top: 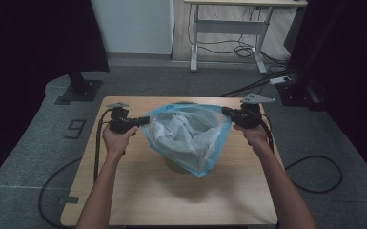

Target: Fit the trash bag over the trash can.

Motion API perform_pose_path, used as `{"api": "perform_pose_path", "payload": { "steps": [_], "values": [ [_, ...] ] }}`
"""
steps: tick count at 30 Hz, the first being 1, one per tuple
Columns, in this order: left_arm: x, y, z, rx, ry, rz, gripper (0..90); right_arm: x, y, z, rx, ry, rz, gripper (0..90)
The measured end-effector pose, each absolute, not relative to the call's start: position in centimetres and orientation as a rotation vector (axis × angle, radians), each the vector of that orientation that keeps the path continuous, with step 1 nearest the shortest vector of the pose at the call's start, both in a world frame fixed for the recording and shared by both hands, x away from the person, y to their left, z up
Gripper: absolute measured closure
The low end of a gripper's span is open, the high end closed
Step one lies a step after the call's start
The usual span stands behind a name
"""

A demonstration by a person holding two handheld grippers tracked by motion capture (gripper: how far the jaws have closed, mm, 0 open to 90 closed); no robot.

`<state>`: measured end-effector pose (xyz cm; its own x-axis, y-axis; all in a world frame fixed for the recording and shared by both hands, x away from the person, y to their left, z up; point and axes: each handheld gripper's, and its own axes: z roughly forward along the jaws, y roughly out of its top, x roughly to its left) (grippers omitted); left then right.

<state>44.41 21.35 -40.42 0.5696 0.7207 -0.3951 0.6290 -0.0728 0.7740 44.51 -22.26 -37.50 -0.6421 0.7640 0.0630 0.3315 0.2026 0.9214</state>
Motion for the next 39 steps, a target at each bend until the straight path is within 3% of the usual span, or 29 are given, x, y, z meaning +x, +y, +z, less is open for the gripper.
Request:
{"api": "perform_pose_path", "payload": {
  "steps": [15, 24, 37, 39],
  "values": [
    [46.9, 20.8, -42.8, 1.787, 1.193, 0.069, 89.0, 49.8, -19.9, -43.2, 1.18, 2.045, 1.385, 88.4],
    [47.1, 19.4, -44.5, 1.832, 1.199, 0.008, 89.0, 49.6, -18.5, -45.7, 1.235, 2.152, 1.334, 88.4],
    [46.0, 19.4, -46.2, 1.872, 1.21, -0.028, 89.0, 48.4, -20.1, -48.8, 1.309, 2.194, 1.311, 88.3],
    [45.9, 19.3, -46.0, 1.867, 1.206, -0.019, 89.0, 48.1, -20.7, -48.7, 1.333, 2.14, 1.33, 82.6]
  ]
}}
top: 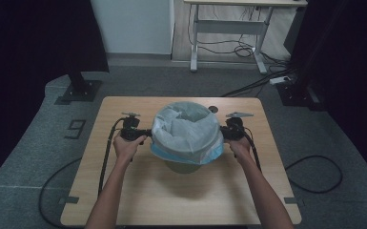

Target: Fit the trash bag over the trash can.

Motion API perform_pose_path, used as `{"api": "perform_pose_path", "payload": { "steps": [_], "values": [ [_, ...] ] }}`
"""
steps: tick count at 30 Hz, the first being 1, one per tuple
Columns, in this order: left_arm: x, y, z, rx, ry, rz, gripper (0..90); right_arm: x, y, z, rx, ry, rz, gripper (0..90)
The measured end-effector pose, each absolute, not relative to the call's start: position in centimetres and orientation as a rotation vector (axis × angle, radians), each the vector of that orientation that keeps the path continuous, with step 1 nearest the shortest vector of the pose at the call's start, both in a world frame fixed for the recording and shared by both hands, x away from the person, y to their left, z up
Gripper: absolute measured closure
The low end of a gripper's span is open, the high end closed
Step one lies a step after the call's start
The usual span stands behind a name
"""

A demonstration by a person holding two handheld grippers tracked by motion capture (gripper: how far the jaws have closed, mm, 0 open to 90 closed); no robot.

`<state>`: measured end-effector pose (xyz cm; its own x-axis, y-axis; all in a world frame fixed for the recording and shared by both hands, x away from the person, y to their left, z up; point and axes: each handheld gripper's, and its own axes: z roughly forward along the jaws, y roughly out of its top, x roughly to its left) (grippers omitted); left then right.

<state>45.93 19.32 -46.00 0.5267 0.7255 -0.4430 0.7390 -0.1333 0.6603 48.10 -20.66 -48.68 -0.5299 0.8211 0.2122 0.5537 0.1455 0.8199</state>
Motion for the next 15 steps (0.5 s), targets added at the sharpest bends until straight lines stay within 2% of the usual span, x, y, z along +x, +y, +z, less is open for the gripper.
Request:
{"api": "perform_pose_path", "payload": {
  "steps": [6, 11, 15],
  "values": [
    [45.6, 19.3, -45.4, 1.856, 1.189, 0.006, 88.9, 46.8, -23.5, -46.2, 1.362, 1.934, 1.387, 62.9],
    [45.3, 19.5, -44.9, 1.846, 1.18, 0.029, 88.9, 44.5, -25.2, -44.2, 1.314, 1.879, 1.462, 54.0],
    [45.1, 19.5, -44.7, 1.845, 1.174, 0.041, 88.8, 41.0, -25.6, -42.7, 1.19, 1.942, 1.556, 47.5]
  ]
}}
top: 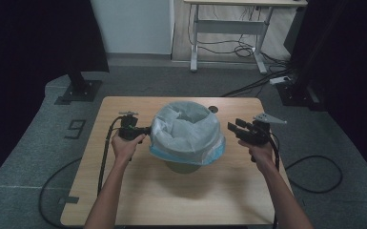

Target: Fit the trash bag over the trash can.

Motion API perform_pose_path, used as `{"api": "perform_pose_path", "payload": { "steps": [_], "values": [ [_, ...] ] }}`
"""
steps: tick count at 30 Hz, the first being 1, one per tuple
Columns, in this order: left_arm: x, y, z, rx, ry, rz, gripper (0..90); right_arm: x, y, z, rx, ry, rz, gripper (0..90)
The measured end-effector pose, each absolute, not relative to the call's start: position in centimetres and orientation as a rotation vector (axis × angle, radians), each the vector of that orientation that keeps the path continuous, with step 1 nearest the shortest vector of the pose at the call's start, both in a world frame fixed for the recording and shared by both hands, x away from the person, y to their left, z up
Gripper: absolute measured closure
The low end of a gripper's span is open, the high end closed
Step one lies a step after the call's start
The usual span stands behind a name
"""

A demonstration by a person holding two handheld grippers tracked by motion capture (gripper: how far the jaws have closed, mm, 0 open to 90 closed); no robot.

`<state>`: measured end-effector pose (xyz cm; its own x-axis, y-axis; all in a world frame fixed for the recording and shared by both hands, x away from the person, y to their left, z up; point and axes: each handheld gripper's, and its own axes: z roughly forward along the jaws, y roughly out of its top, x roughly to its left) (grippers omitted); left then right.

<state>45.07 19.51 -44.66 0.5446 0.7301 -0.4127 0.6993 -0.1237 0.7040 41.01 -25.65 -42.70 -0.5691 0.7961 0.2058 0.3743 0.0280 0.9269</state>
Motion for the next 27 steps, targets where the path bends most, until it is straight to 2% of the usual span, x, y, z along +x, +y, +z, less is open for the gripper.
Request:
{"api": "perform_pose_path", "payload": {
  "steps": [6, 11, 15, 18, 20, 22, 24, 27],
  "values": [
    [44.7, 19.7, -44.3, 1.836, 1.171, 0.049, 88.7, 36.9, -24.6, -41.8, 1.02, 2.088, 1.654, 36.8],
    [44.5, 19.6, -44.1, 1.838, 1.16, 0.045, 88.7, 35.3, -22.7, -42.6, 0.99, 2.197, 1.669, 26.2],
    [44.5, 19.5, -44.2, 1.839, 1.154, 0.038, 88.6, 35.0, -21.1, -43.6, 0.986, 2.228, 1.606, 24.7],
    [44.4, 19.6, -44.2, 1.837, 1.154, 0.037, 88.6, 35.3, -20.5, -44.2, 0.989, 2.234, 1.566, 37.9],
    [44.3, 19.7, -44.2, 1.84, 1.153, 0.041, 88.7, 35.5, -20.2, -44.6, 0.956, 2.247, 1.577, 52.2],
    [44.2, 19.7, -44.3, 1.835, 1.149, 0.037, 88.7, 35.4, -19.8, -45.0, 0.926, 2.249, 1.56, 62.6],
    [44.2, 19.7, -44.3, 1.835, 1.149, 0.038, 88.7, 35.2, -19.3, -45.3, 0.886, 2.241, 1.538, 78.0],
    [44.3, 19.8, -44.6, 1.839, 1.156, 0.037, 88.8, 35.1, -19.2, -45.8, 0.864, 2.226, 1.541, 87.9]
  ]
}}
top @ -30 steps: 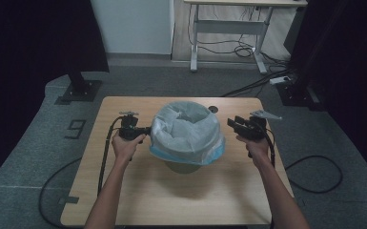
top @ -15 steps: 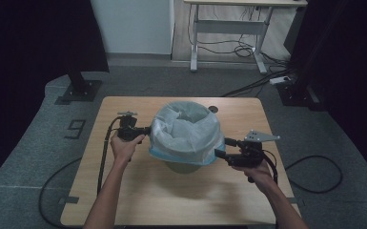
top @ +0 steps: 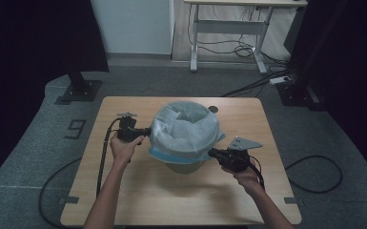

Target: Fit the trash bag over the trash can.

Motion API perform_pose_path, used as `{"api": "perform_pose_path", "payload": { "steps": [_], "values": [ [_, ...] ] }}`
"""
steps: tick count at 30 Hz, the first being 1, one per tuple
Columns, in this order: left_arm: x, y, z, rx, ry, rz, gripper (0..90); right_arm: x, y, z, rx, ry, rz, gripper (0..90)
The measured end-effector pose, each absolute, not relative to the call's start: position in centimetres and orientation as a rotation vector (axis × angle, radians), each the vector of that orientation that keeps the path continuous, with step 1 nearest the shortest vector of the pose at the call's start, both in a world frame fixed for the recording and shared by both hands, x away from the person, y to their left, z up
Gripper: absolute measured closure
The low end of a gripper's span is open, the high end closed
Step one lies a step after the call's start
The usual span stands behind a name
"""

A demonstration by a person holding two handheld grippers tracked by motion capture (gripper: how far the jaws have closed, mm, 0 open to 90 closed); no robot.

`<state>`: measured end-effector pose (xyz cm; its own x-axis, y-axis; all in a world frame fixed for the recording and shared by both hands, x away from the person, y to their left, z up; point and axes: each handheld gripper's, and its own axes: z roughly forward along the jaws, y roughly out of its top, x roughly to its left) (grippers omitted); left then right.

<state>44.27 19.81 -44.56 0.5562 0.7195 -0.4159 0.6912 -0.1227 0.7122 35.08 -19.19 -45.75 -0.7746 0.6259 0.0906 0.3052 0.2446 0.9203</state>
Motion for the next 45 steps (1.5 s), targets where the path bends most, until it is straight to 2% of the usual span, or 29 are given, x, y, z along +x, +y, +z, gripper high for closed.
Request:
{"api": "perform_pose_path", "payload": {
  "steps": [15, 23, 25, 27, 28, 31, 33, 36, 45],
  "values": [
    [44.6, 18.9, -48.4, 1.903, 1.218, -0.029, 88.9, 35.7, -18.9, -51.6, 0.934, 2.323, 1.398, 88.7],
    [44.5, 18.0, -49.6, 1.942, 1.229, -0.044, 88.0, 36.3, -19.3, -52.9, 0.992, 2.318, 1.395, 88.4],
    [44.3, 18.1, -49.3, 1.944, 1.229, 0.002, 83.1, 36.2, -19.4, -52.9, 0.998, 2.297, 1.406, 84.6],
    [43.9, 18.3, -48.7, 1.935, 1.226, 0.06, 67.4, 36.0, -19.7, -52.7, 1.005, 2.246, 1.422, 69.0],
    [43.7, 18.5, -48.4, 1.937, 1.225, 0.087, 58.7, 35.9, -19.9, -52.6, 1.016, 2.224, 1.439, 64.2],
    [42.7, 19.5, -47.0, 1.908, 1.229, 0.182, 37.3, 35.6, -20.8, -51.8, 1.036, 2.149, 1.486, 52.1],
    [42.1, 20.2, -46.3, 1.895, 1.228, 0.214, 30.0, 35.4, -21.3, -51.4, 1.041, 2.124, 1.504, 48.4],
    [41.2, 21.5, -45.1, 1.89, 1.227, 0.251, 23.0, 35.0, -22.1, -51.0, 1.045, 2.098, 1.523, 45.7],
    [39.2, 22.6, -40.9, 1.828, 1.114, 0.306, 23.6, 33.6, -24.0, -50.5, 1.035, 2.068, 1.551, 43.9]
  ]
}}
